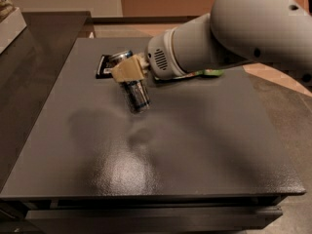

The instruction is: Place redbull can upright

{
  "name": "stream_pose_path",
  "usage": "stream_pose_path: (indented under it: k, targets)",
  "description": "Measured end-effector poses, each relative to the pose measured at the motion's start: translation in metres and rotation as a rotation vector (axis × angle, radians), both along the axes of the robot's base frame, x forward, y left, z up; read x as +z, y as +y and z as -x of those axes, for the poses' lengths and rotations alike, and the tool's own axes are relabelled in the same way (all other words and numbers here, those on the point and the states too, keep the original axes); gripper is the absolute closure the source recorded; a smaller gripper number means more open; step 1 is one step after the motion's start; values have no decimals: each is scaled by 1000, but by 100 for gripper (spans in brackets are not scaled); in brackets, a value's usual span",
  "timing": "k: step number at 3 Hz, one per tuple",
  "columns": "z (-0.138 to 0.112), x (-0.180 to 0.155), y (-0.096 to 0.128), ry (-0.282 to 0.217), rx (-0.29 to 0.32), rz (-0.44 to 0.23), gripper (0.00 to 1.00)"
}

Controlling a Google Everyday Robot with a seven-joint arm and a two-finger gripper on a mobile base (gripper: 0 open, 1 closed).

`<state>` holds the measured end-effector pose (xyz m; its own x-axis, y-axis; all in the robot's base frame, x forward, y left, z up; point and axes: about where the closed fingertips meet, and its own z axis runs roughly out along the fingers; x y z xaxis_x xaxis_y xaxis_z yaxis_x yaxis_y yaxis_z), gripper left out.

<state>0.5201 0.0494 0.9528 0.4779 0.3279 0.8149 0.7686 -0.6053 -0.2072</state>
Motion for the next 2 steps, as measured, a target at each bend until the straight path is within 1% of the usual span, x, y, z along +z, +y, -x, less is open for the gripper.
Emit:
stream_pose_path:
  k: [1,2]
  targets:
    - [4,4,1,-97,41,-40,100]
    - [7,3,1,-165,70,-87,100]
